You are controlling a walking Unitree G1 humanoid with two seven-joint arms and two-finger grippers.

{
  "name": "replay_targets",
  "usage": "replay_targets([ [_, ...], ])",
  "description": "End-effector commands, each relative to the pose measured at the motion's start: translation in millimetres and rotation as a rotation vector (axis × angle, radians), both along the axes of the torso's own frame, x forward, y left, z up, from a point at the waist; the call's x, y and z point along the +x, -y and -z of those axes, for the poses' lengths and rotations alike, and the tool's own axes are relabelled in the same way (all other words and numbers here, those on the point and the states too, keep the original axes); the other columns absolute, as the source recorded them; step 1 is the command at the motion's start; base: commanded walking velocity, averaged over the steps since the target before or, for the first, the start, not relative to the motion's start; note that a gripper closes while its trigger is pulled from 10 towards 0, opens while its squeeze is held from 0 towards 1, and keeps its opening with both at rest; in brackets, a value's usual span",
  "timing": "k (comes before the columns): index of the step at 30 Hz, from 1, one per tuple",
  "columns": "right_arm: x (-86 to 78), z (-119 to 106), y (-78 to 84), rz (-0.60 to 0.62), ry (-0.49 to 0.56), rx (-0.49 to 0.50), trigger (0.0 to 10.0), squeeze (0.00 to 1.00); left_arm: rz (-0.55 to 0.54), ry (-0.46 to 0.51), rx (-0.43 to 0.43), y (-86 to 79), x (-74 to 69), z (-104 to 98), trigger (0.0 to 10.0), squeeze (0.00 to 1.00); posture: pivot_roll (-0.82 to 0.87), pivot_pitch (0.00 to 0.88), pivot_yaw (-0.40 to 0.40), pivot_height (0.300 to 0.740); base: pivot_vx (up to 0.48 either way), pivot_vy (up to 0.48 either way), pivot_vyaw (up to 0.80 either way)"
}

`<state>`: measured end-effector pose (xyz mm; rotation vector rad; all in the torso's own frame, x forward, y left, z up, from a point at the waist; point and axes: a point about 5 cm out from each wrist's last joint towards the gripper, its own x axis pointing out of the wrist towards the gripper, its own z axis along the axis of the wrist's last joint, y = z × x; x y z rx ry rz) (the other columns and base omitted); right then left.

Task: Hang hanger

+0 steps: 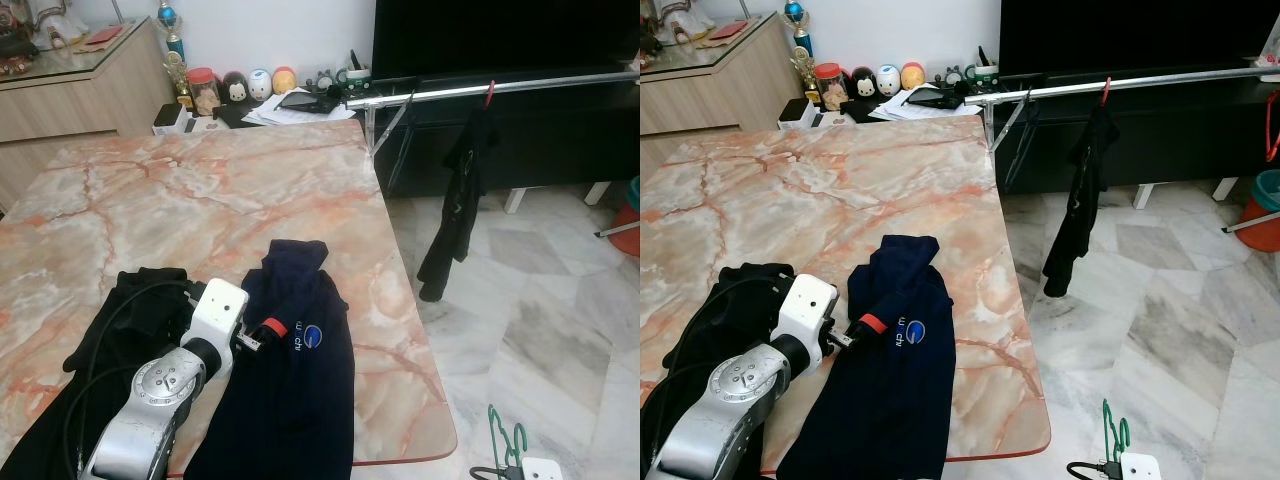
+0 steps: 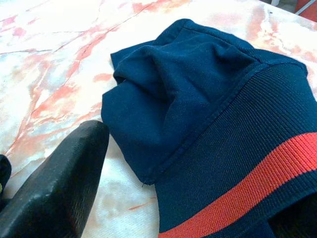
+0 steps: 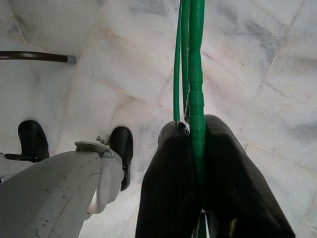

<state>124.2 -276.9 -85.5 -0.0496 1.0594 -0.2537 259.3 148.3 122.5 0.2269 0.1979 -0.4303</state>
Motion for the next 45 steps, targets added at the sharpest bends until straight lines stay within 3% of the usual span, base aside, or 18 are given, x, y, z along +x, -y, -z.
replay_targets([
  [1, -0.4, 0.5, -0.9, 0.003, -0.002, 0.007, 10.0, 0.0, -0.006, 0.01, 0.001, -3.5, -1.3, -1.4, 10.0, 0.0, 0.07, 0.0, 0.066, 0.74, 0.0, 0.0, 0.0],
  [45, 0.7, -0.1, -0.3, 0.002, 0.001, 0.007, 10.0, 0.0, -0.011, 0.019, -0.013, -2.8, -2.0, -3.1, 10.0, 0.0, 0.08, 0.0, 0.061, 0.74, -0.27, 0.0, 0.0],
])
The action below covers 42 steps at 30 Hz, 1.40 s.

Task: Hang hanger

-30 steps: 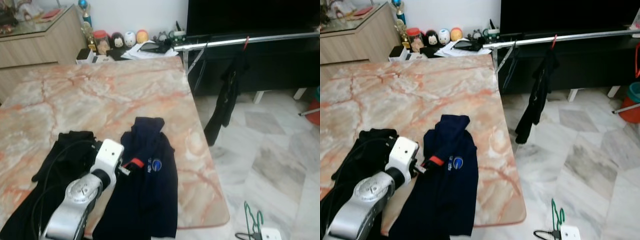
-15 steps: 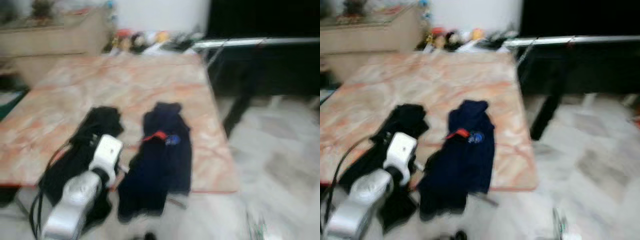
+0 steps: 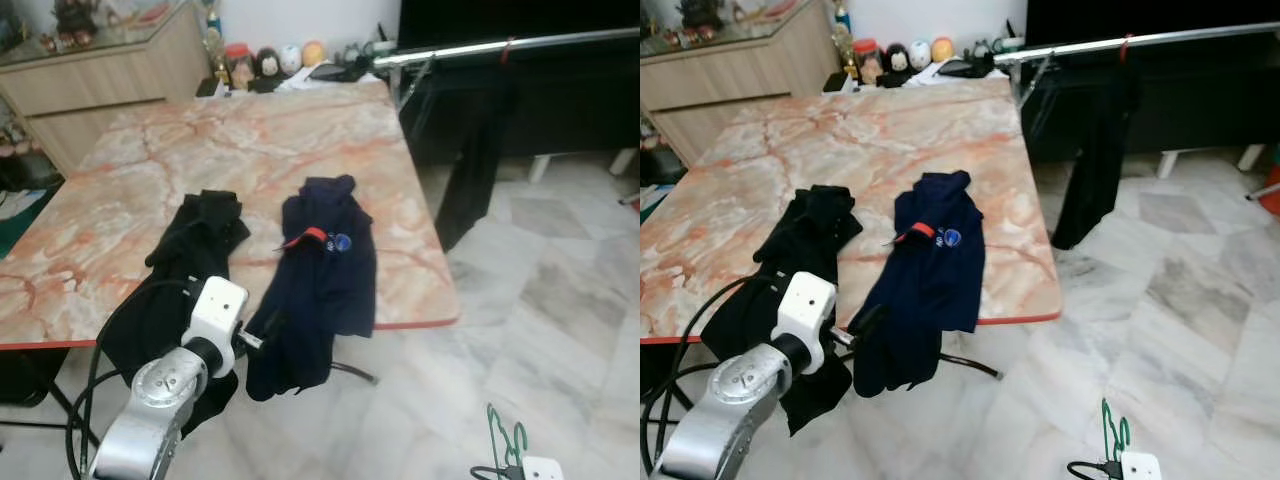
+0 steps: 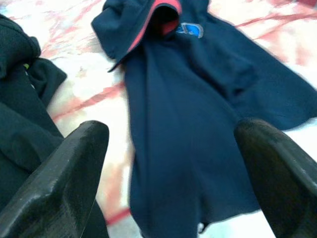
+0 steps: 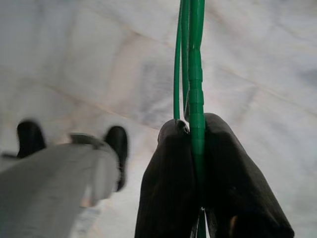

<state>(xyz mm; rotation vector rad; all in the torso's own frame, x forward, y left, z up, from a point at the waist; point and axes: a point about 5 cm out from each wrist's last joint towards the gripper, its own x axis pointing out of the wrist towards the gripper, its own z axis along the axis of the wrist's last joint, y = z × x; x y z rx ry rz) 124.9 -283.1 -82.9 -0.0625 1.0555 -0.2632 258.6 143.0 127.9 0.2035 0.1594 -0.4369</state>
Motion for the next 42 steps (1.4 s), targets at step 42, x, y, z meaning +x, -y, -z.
replay_targets([
  [42, 14.0, -2.4, -9.4, -0.347, -0.056, -0.07, 10.0, 0.0, -0.098, -0.373, 0.233, -50.0, -10.3, 126.3, 10.0, 0.0, 0.05, 0.0, 0.048, 0.74, -0.046, 0.0, 0.0],
])
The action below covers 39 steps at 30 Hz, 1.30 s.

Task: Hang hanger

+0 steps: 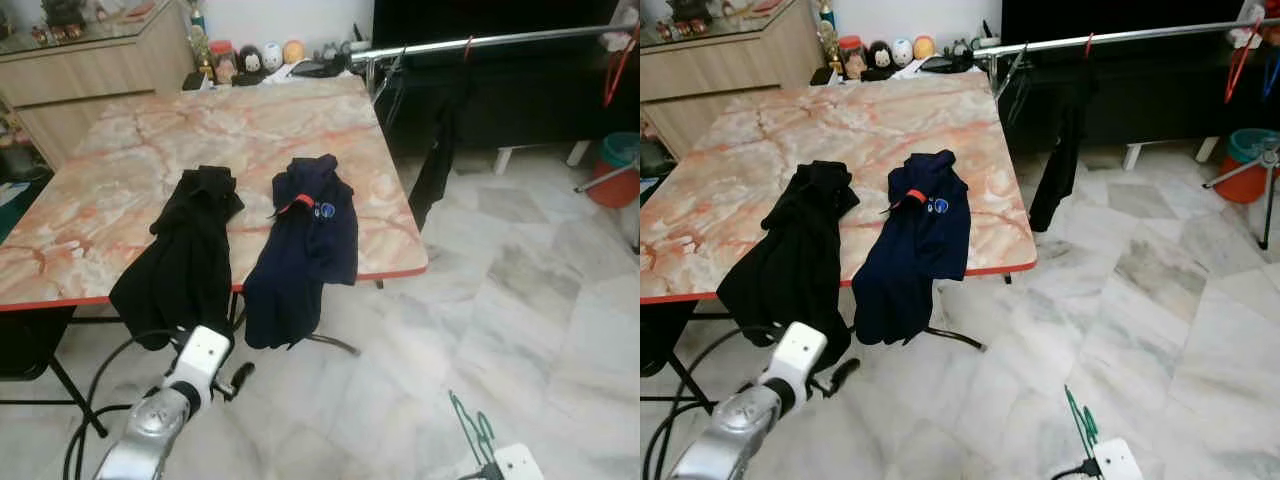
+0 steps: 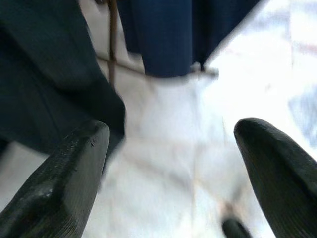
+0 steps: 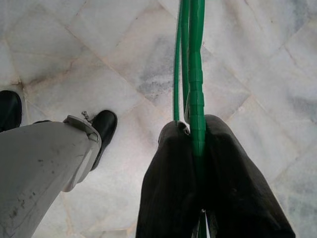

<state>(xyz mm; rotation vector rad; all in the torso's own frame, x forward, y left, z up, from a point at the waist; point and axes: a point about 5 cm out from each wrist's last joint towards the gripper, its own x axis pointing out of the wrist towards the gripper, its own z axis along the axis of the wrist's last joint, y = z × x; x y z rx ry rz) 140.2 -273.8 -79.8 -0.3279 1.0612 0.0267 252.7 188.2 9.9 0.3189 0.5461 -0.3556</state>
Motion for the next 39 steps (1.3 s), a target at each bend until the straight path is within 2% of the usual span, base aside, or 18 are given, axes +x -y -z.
replay_targets([
  [1, -2.2, 1.1, 0.1, 0.056, -0.001, 0.023, 10.0, 0.0, -0.042, -0.08, 0.032, -9.1, -7.4, 19.8, 10.0, 0.0, 0.06, 0.0, 0.045, 0.74, 0.0, 0.0, 0.0],
  [2, -2.2, 1.1, 0.1, 0.056, -0.001, 0.023, 10.0, 0.0, -0.042, -0.08, 0.032, -9.1, -7.4, 19.8, 10.0, 0.0, 0.06, 0.0, 0.045, 0.74, 0.0, 0.0, 0.0],
  [4, -2.2, 1.3, -0.8, 0.113, 0.018, 0.066, 10.0, 0.0, -0.131, -0.153, 0.014, -14.4, -12.5, 36.3, 10.0, 0.0, 0.06, 0.0, 0.042, 0.74, 0.0, 0.0, 0.0],
  [8, -0.6, 0.7, -1.3, 0.103, 0.027, 0.068, 10.0, 0.0, -0.214, -0.202, 0.005, -19.0, -15.6, 47.6, 10.0, 0.0, 0.05, 0.0, 0.046, 0.74, 0.0, 0.0, 0.0],
  [10, 0.7, 0.1, -1.5, 0.091, 0.03, 0.07, 10.0, 0.0, -0.221, -0.207, 0.004, -17.3, -14.9, 49.1, 10.0, 0.0, 0.04, 0.0, 0.045, 0.74, 0.0, 0.0, 0.0],
  [12, 3.4, -0.9, -2.6, 0.033, 0.025, 0.065, 10.0, 0.0, -0.211, -0.214, 0.01, -12.0, -13.9, 51.3, 10.0, 0.0, 0.04, 0.0, 0.043, 0.74, 0.0, 0.0, 0.0],
  [15, 9.3, -3.2, -5.3, -0.157, -0.005, 0.012, 10.0, 0.0, -0.166, -0.186, -0.015, 1.6, -5.5, 49.0, 10.0, 0.0, 0.04, 0.0, 0.04, 0.74, 0.0, 0.0, 0.0],
  [17, 10.9, -3.8, -6.2, -0.211, -0.013, -0.004, 10.0, 0.0, -0.147, -0.17, -0.013, 4.2, -2.6, 47.0, 10.0, 0.0, 0.04, 0.0, 0.039, 0.74, 0.0, 0.0, 0.0],
  [18, 26.4, -8.2, -14.8, -0.259, 0.026, 0.014, 10.0, 0.0, -0.118, -0.144, -0.009, 6.7, 1.3, 44.0, 10.0, 0.0, 0.04, 0.0, 0.034, 0.74, 0.0, 0.0, 0.0],
  [19, 55.8, -18.0, -32.8, -0.32, 0.09, 0.061, 10.0, 0.0, -0.093, -0.129, -0.008, 8.7, 3.8, 41.6, 10.0, 0.0, 0.05, 0.0, 0.033, 0.74, 0.0, 0.0, 0.0],
  [20, 76.0, -26.7, -46.3, -0.366, 0.136, 0.094, 10.0, 0.0, -0.076, -0.119, -0.007, 10.0, 5.5, 40.1, 10.0, 0.0, 0.05, 0.0, 0.032, 0.74, 0.0, 0.0, 0.0],
  [21, 91.5, -35.0, -58.4, -0.42, 0.173, 0.13, 10.0, 0.0, -0.05, -0.109, -0.006, 11.8, 7.1, 38.5, 10.0, 0.0, 0.05, 0.0, 0.031, 0.74, 0.0, 0.0, 0.0],
  [22, 98.3, -39.2, -64.3, -0.45, 0.189, 0.15, 10.0, 0.0, -0.035, -0.104, -0.005, 12.8, 7.9, 37.6, 10.0, 0.0, 0.05, 0.0, 0.031, 0.74, 0.0, 0.0, 0.0],
  [26, 108.5, -49.0, -78.3, -0.647, 0.19, 0.19, 10.0, 0.0, 0.068, -0.07, -0.005, 16.9, 13.2, 31.2, 10.0, 0.0, 0.06, 0.0, 0.029, 0.74, 0.0, 0.0, 0.0],
  [30, 109.1, -54.5, -83.7, -0.841, 0.099, 0.251, 10.0, 0.0, 0.219, -0.056, 0.002, 21.2, 15.3, 24.8, 10.0, 0.0, 0.06, 0.0, 0.032, 0.74, 0.0, 0.0, 0.0],
  [34, 107.8, -66.0, -78.3, -0.976, 0.01, 0.374, 10.0, 0.0, 0.39, 0.015, -0.018, 25.1, 21.6, 7.3, 10.0, 0.0, 0.05, 0.0, 0.029, 0.74, 0.0, 0.0, 0.0],
  [37, 104.3, -73.8, -70.2, -1.056, -0.042, 0.422, 10.0, 0.0, 0.463, 0.087, -0.05, 26.6, 27.5, -10.5, 10.0, 0.0, 0.06, 0.0, 0.024, 0.74, 0.0, 0.0, 0.0],
  [39, 103.6, -75.0, -68.7, -1.062, -0.054, 0.433, 10.0, 0.0, 0.476, 0.097, -0.052, 26.5, 28.1, -13.4, 10.0, 0.0, 0.06, 0.0, 0.024, 0.74, 0.0, 0.0, 0.0],
])
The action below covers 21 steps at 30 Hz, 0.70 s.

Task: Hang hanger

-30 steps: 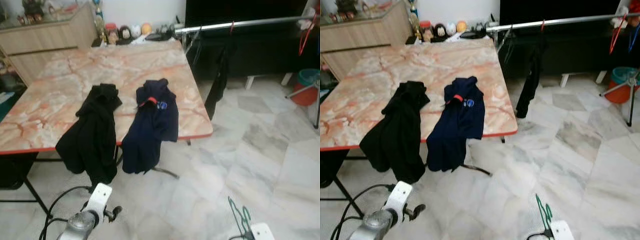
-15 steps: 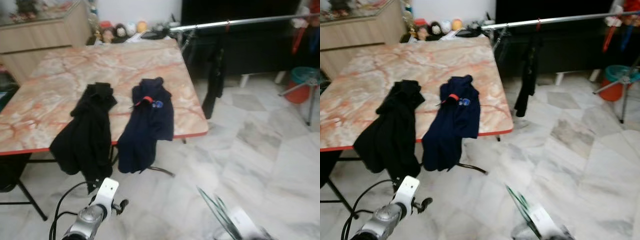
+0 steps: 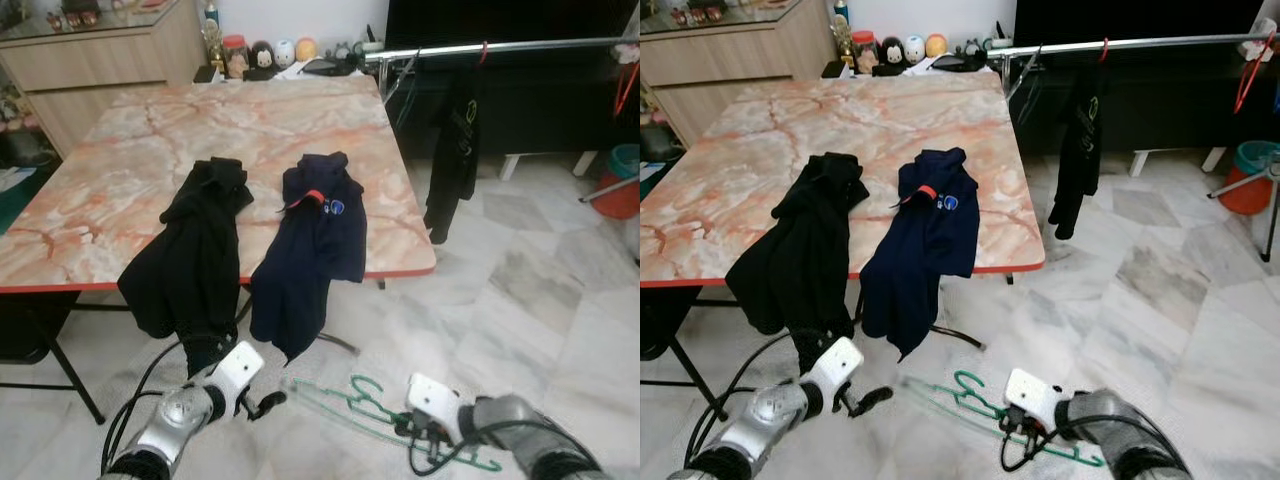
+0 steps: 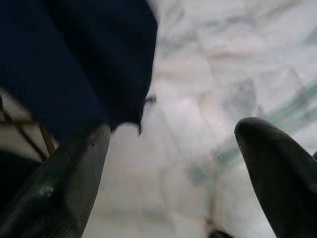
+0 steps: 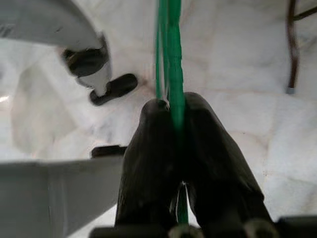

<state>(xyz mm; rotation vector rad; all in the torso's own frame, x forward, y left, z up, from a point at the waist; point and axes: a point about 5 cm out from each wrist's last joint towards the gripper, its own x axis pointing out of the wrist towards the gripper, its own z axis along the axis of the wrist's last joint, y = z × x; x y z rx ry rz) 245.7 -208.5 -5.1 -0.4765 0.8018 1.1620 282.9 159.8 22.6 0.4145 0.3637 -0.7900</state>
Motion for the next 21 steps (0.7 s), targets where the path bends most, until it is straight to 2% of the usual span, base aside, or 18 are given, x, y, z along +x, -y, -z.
replay_targets([
  [1, -5.8, -6.0, 5.3, -0.084, -0.052, 0.018, 10.0, 0.0, 0.104, 0.024, -0.021, -3.5, -2.2, -15.1, 10.0, 0.0, 0.06, 0.0, 0.022, 0.74, 0.0, 0.0, 0.0],
  [4, -7.9, -13.3, 14.3, -0.136, -0.061, 0.002, 10.0, 0.0, 0.221, -0.004, -0.084, -4.6, -5.6, -36.0, 10.0, 0.0, 0.06, 0.0, 0.021, 0.74, 0.0, 0.0, 0.0],
  [6, -8.0, -13.3, 14.3, -0.141, -0.063, 0.0, 10.0, 0.0, 0.246, -0.029, -0.103, -3.9, -6.9, -39.1, 10.0, 0.0, 0.06, 0.0, 0.018, 0.74, 0.0, 0.0, 0.0],
  [8, -4.7, -13.7, 13.6, -0.125, -0.046, -0.016, 10.0, 0.0, 0.337, -0.104, -0.13, -1.5, -12.1, -45.6, 10.0, 0.0, 0.07, 0.0, 0.018, 0.74, 0.0, 0.0, 0.0],
  [12, 0.6, -12.7, 8.6, -0.109, -0.016, -0.049, 10.0, 0.0, 0.406, -0.179, -0.071, -0.7, -18.1, -41.9, 10.0, 0.0, 0.07, 0.0, 0.019, 0.74, 0.0, 0.0, 0.0],
  [14, 5.7, -15.0, -2.2, -0.091, 0.003, -0.001, 10.0, 0.0, 0.376, -0.19, -0.028, 0.2, -18.8, -32.5, 10.0, 0.0, 0.06, 0.0, 0.021, 0.74, 0.0, 0.0, 0.0],
  [17, 6.9, -15.0, -7.2, -0.097, 0.005, 0.018, 10.0, 0.0, 0.341, -0.196, -0.047, 2.0, -17.4, -29.0, 10.0, 0.0, 0.06, 0.0, 0.021, 0.74, 0.0, 0.0, 0.0],
  [19, 11.1, -18.6, -17.9, -0.119, 0.021, 0.049, 10.0, 0.0, 0.271, -0.183, -0.052, 5.8, -12.8, -23.2, 10.0, 0.0, 0.06, 0.0, 0.017, 0.74, 0.0, 0.0, 0.0],
  [21, 11.6, -19.0, -18.8, -0.118, 0.025, 0.054, 10.0, 0.0, 0.267, -0.184, -0.053, 6.1, -12.7, -22.8, 10.0, 0.0, 0.06, 0.0, 0.017, 0.74, 0.0, 0.0, 0.0],
])
